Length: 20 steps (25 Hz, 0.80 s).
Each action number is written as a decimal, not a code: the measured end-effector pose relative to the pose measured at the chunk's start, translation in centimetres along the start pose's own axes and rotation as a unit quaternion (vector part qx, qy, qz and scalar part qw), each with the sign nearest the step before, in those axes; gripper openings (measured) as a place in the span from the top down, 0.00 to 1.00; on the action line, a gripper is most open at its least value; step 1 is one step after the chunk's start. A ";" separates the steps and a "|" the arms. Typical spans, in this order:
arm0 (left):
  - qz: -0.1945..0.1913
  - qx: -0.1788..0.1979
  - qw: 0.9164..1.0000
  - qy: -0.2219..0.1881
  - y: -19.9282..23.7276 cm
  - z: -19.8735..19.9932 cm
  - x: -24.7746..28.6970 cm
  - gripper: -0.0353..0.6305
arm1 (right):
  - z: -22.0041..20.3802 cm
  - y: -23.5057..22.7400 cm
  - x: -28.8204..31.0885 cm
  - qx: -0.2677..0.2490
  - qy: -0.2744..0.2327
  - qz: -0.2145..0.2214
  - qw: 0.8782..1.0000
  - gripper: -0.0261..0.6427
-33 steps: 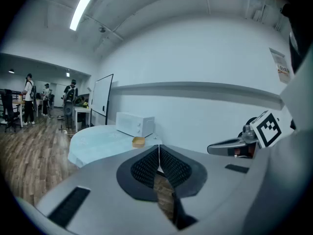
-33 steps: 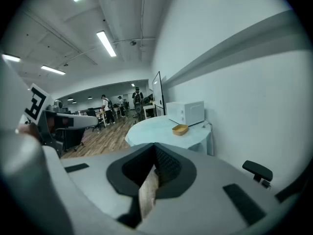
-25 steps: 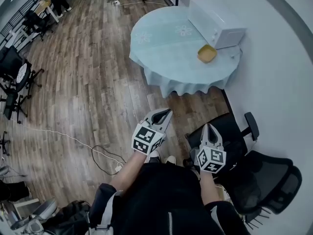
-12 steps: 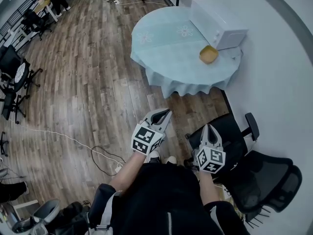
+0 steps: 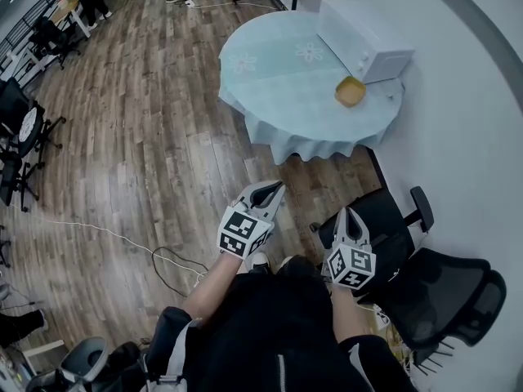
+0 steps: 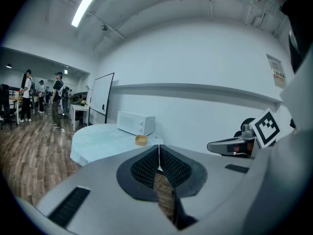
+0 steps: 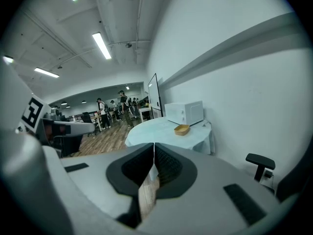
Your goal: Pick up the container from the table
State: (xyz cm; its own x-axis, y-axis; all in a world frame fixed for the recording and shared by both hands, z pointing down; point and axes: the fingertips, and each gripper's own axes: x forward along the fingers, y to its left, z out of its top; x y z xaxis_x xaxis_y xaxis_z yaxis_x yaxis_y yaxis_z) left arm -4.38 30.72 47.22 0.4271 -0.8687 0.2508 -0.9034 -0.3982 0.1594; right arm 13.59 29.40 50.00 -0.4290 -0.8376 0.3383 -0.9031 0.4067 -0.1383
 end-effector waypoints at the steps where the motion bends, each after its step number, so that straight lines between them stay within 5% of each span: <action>1: -0.001 -0.001 1.000 0.001 0.2 0.0 -0.1 0.92 | -0.1 0.3 0.1 0.000 0.001 0.000 1.000 0.92; 20: -0.015 0.000 1.000 0.013 3.8 0.9 6.3 0.92 | 1.6 -1.7 6.5 0.007 0.006 -0.007 1.000 0.92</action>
State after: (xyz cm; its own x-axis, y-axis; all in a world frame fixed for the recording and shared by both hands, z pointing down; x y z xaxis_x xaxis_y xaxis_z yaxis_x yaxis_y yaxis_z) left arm -5.20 23.50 48.54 0.4557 -0.8479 0.2710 -0.8897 -0.4246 0.1675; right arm 12.26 22.67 50.93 -0.4153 -0.8389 0.3519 -0.9096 0.3887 -0.1469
